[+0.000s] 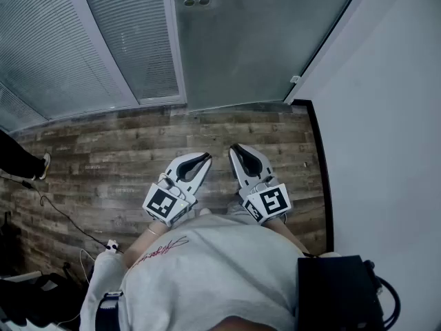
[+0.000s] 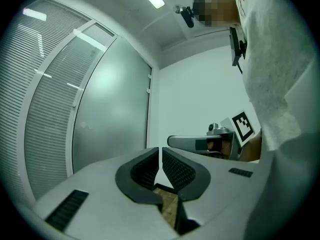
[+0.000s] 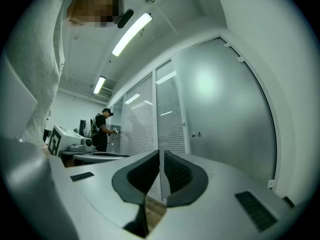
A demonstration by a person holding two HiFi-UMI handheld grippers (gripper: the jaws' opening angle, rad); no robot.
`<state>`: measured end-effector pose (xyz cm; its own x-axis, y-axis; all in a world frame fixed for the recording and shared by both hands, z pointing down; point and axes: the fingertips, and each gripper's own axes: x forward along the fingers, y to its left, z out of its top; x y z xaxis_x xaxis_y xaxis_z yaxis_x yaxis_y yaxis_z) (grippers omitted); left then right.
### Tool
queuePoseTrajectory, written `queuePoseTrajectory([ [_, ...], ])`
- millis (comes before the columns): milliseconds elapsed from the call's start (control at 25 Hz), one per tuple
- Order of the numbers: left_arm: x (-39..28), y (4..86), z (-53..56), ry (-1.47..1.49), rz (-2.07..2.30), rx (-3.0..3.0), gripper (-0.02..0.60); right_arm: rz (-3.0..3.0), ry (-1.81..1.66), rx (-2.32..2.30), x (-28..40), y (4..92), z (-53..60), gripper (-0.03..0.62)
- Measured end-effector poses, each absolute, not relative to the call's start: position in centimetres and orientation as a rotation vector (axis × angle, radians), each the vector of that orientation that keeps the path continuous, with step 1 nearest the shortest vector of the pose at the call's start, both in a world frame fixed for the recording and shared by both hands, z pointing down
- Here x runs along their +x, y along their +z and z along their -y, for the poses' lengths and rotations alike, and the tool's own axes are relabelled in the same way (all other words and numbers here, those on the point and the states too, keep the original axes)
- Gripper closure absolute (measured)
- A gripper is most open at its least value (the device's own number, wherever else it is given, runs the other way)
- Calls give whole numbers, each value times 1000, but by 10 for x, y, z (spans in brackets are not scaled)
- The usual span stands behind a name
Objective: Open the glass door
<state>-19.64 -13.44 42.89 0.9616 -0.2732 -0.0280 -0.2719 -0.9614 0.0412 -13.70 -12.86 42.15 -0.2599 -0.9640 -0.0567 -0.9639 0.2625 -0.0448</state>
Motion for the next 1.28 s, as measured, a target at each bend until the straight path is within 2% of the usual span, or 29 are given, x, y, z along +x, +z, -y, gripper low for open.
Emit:
queuePoseTrajectory([
  [760,-205,433,142,-115,403,3058,546,-2428,-9,-1902,-142,423,132,552],
  [1280,-205,439,180,-98,454,3024,546,-2310,-100,-1936,-115,426,177,551],
])
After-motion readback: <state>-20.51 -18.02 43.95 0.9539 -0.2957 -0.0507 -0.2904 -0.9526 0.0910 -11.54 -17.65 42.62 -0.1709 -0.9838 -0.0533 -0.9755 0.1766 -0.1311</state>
